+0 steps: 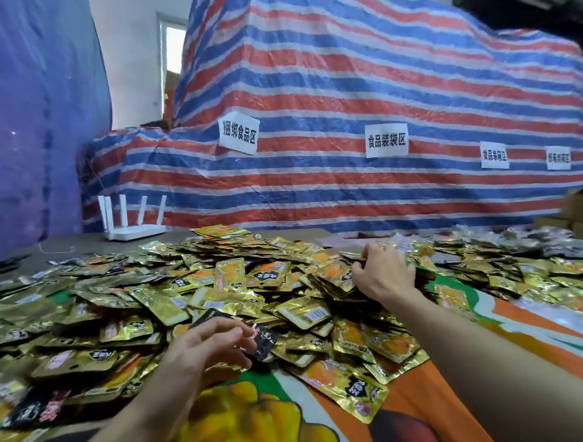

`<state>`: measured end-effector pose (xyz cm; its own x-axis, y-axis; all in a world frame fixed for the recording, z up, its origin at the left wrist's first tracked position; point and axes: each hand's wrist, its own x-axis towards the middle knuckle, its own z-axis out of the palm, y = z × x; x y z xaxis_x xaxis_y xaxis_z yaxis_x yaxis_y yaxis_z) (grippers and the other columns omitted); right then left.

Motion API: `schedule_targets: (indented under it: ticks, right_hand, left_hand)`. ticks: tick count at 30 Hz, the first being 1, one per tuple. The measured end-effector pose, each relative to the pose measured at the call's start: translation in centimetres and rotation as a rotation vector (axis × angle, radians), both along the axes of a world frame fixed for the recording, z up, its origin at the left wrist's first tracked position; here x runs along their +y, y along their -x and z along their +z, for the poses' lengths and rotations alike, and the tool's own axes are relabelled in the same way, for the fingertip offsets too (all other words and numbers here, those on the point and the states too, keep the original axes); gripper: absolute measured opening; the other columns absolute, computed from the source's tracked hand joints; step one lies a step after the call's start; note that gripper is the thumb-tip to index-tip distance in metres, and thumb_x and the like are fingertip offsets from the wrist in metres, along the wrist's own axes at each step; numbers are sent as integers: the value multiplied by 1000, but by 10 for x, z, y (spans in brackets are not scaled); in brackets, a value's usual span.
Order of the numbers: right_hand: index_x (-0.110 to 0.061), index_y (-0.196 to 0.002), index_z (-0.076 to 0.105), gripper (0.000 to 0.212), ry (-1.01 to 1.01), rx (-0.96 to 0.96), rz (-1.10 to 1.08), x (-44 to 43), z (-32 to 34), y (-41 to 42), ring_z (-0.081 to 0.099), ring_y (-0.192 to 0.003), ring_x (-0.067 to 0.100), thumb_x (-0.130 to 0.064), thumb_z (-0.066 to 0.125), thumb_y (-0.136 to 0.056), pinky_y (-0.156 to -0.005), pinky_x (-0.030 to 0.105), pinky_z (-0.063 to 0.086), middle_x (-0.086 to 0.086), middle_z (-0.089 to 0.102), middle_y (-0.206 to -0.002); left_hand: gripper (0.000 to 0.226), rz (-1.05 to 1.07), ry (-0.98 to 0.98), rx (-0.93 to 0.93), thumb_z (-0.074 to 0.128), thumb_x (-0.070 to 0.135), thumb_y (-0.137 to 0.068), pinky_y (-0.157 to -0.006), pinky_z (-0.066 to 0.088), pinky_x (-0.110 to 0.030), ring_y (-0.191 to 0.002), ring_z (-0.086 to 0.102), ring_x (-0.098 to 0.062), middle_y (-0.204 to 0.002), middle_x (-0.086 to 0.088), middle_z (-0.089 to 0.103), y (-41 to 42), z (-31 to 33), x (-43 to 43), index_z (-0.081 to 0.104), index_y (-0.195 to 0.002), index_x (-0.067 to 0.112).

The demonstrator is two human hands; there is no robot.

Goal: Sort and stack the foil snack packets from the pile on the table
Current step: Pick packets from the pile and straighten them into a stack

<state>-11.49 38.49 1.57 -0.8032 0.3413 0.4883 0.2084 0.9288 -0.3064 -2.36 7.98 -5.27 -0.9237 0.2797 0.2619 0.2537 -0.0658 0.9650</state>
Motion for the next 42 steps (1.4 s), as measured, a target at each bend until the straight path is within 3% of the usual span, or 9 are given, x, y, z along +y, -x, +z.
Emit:
schedule_targets:
  ticks: [5,8,10,14,20,24,28,34,42]
  right_hand:
    - [-16,-135,52,52,-43,15,-65,-10,7,-9,45,-130,38,-50,49,-95,-108,56,35,17,50,-139]
    - [-16,-130,58,47,-84,238,122,-44,8,-26,48,-123,33,-46,56,-94,-105,50,37,15,55,-132]
    - [-18,-122,64,38,-81,231,384,-76,4,-37,55,-111,25,-42,61,-92,-98,42,46,8,62,-121]
    - [-24,-135,55,51,-67,-206,746,-139,-19,-47,56,-113,18,-36,67,-86,-95,38,50,3,58,-133]
    - [-31,-159,17,89,-72,-498,657,-180,-46,-22,5,-154,31,-34,63,-83,-119,64,6,7,8,-167]
    - [-23,-159,17,80,-95,-474,563,-186,-58,-15,13,-152,32,-47,50,-90,-118,63,7,9,16,-166]
    - [-17,-145,43,57,-194,-271,448,-191,-63,-21,34,-138,34,-46,41,-96,-112,56,26,14,42,-147]
    - [-11,-121,59,31,-123,-84,449,-191,-68,-23,47,-117,32,-29,43,-102,-98,42,44,14,52,-126]
    - [-20,-100,57,17,147,194,428,-168,-59,-20,57,-74,25,-31,45,-105,-59,34,39,-2,62,-84]
  left_hand:
    - [9,197,17,114,68,17,-88,-69,53,-24,-78,69,-20,-90,-10,75,-9,6,5,76,-89,14]
    - [14,422,37,234,63,-1,-91,-64,49,-14,-74,64,-13,-85,-7,71,-10,11,0,71,-90,11]
    - [16,509,130,295,65,0,-90,-63,48,-12,-73,63,-7,-86,-1,70,-9,16,-9,70,-90,15]
    - [22,570,498,305,69,4,-83,-67,49,-23,-79,62,-11,-89,4,68,-4,29,-42,66,-85,26]
    - [45,476,1121,69,59,41,-62,-98,39,-37,-111,47,-16,-111,11,51,-6,31,-95,54,-107,37]
    - [80,387,1344,81,54,45,-57,-112,18,-41,-130,28,-15,-135,9,35,2,17,-99,39,-134,36]
    - [73,417,1437,271,48,45,-71,-105,26,-36,-126,32,-15,-142,12,39,10,10,-99,41,-143,35]
    - [24,655,1316,539,54,47,-97,-74,37,-32,-102,58,-19,-99,10,69,11,9,-102,67,-116,40]
    - [19,769,711,627,57,32,-100,-69,52,-44,-77,63,-24,-82,3,66,2,14,-94,66,-92,17]
